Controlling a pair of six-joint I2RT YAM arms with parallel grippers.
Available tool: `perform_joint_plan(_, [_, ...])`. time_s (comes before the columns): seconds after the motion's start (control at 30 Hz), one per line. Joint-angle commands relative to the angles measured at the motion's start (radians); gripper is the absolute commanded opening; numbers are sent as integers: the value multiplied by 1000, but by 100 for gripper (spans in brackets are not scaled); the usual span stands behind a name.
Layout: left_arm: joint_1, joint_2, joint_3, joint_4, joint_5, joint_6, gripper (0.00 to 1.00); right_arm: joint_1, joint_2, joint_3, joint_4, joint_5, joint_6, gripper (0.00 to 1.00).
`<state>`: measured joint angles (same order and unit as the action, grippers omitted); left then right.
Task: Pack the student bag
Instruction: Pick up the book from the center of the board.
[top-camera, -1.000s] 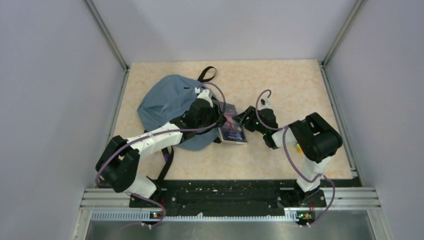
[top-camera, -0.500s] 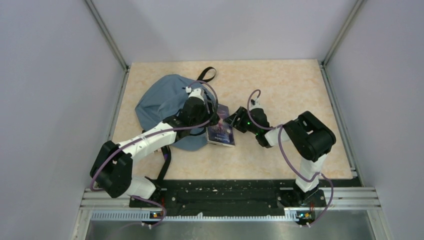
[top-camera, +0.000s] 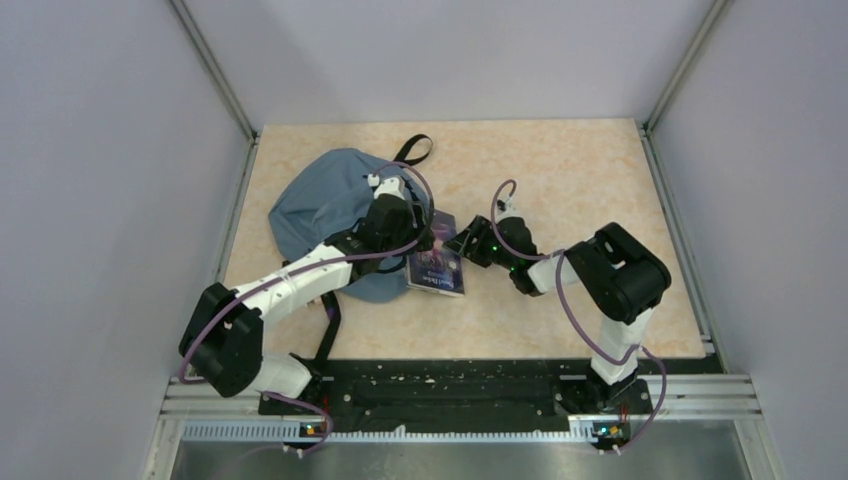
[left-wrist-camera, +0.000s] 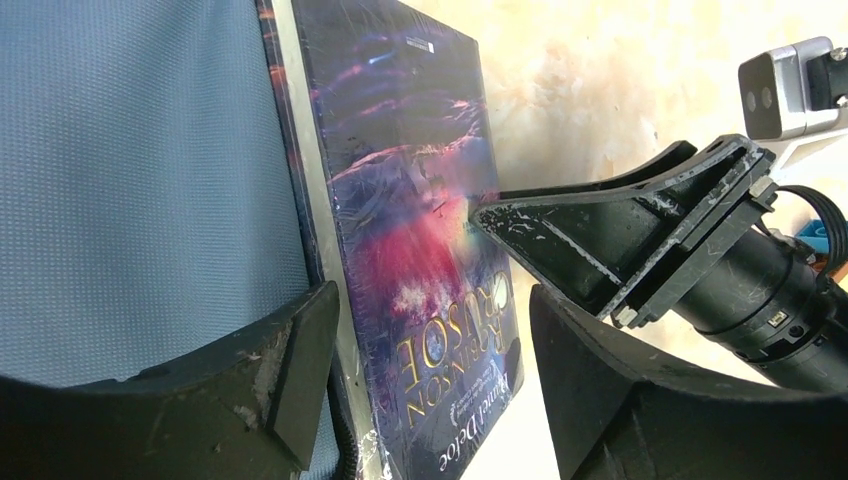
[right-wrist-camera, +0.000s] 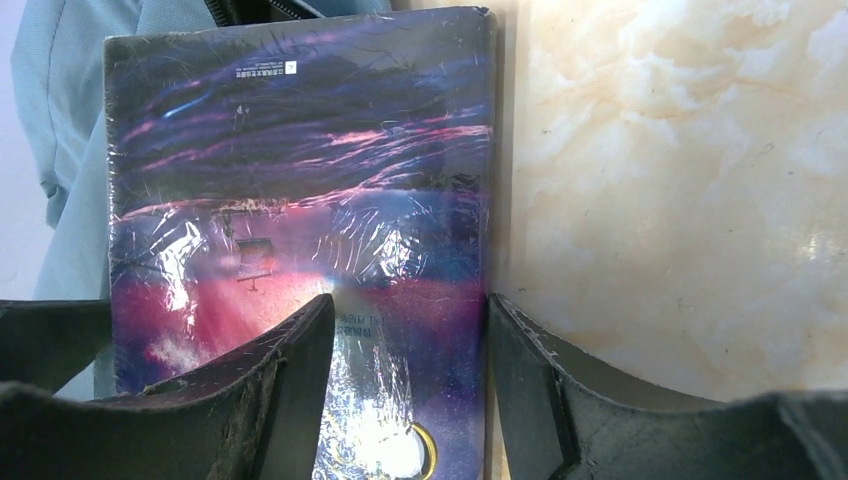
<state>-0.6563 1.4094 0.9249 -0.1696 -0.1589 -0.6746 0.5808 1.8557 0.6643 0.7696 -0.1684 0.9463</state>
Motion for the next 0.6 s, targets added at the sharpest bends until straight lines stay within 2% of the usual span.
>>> perform_joint_plan(0.0, [-1,-53,38,-9,-48,6,75,51,43,7,-122,-72,-17,56])
perform_joint_plan(0.2, [0,-75,28,-22,-53,6,76,53,38,8,-131,-62,-19,56])
perform_joint_plan(0.57, [0,-11,23,-34,-47,-20,77,62,25,11,-151,-45,-24,56])
